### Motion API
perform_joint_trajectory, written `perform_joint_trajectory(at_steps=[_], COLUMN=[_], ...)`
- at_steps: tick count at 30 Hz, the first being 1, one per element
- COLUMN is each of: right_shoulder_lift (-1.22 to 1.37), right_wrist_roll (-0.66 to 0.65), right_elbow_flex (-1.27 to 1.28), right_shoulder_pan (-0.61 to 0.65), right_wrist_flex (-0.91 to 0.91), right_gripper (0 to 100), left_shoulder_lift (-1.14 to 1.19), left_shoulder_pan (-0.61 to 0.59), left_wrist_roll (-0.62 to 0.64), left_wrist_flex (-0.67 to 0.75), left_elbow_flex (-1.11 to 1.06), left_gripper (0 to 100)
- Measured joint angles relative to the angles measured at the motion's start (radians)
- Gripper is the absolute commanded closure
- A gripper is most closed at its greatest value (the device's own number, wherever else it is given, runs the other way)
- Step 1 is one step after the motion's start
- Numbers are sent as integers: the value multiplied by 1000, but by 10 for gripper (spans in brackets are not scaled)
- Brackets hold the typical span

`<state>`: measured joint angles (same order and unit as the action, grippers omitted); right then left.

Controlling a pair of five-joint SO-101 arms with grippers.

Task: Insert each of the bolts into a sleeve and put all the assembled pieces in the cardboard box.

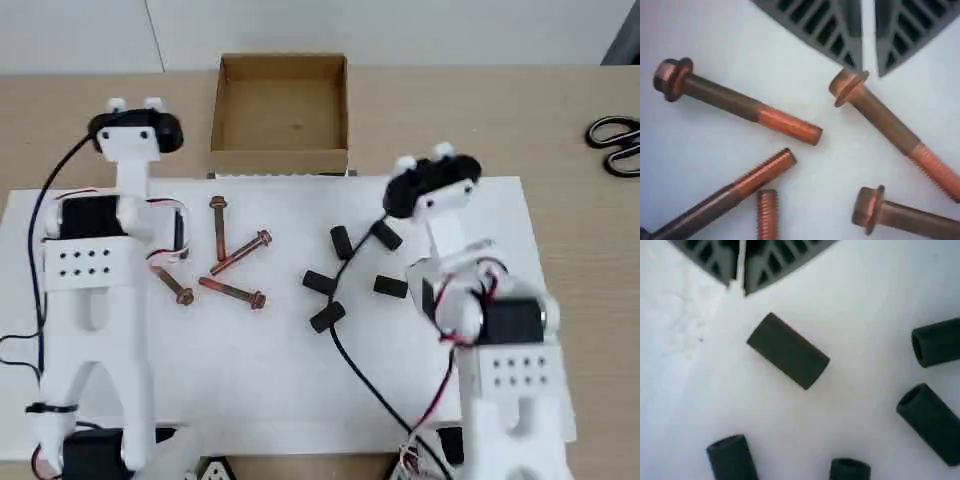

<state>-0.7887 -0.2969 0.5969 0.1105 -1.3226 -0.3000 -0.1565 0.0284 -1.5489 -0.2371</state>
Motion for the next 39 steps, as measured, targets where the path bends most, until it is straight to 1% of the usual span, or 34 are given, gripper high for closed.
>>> perform_joint_trajectory(at_steps=[2, 7, 11, 14, 17, 19, 21, 24, 28, 35, 39], right_shoulder_lift=[121, 430, 637, 750, 825, 861, 890, 937, 1013, 1115, 1126], right_wrist_roll=[-23, -69, -123, -183, -238, -259, -270, -276, -276, -336, -359], right_elbow_flex=[-106, -371, -574, -700, -779, -812, -830, -833, -833, -833, -833], right_shoulder_pan=[0, 0, 0, 3, 28, 51, 80, 118, 123, 123, 123], right_wrist_flex=[-52, -166, -229, -279, -316, -330, -331, -328, -292, -209, -180], right_gripper=[983, 891, 887, 887, 887, 887, 887, 887, 887, 886, 828], left_shoulder_lift=[34, 127, 129, 133, 135, 135, 135, 135, 135, 135, 141], left_shoulder_pan=[-34, -95, -123, -121, -121, -121, -121, -109, -91, -87, -87], left_wrist_roll=[-17, -89, -126, -158, -169, -173, -172, -170, -175, -173, -173], left_wrist_flex=[2, -17, -17, -17, -17, -17, -17, -17, -17, -17, -17], left_elbow_flex=[0, 0, 0, 0, 0, 0, 0, 0, 0, 0, 0], left_gripper=[993, 992, 992, 989, 935, 887, 862, 859, 859, 859, 859])
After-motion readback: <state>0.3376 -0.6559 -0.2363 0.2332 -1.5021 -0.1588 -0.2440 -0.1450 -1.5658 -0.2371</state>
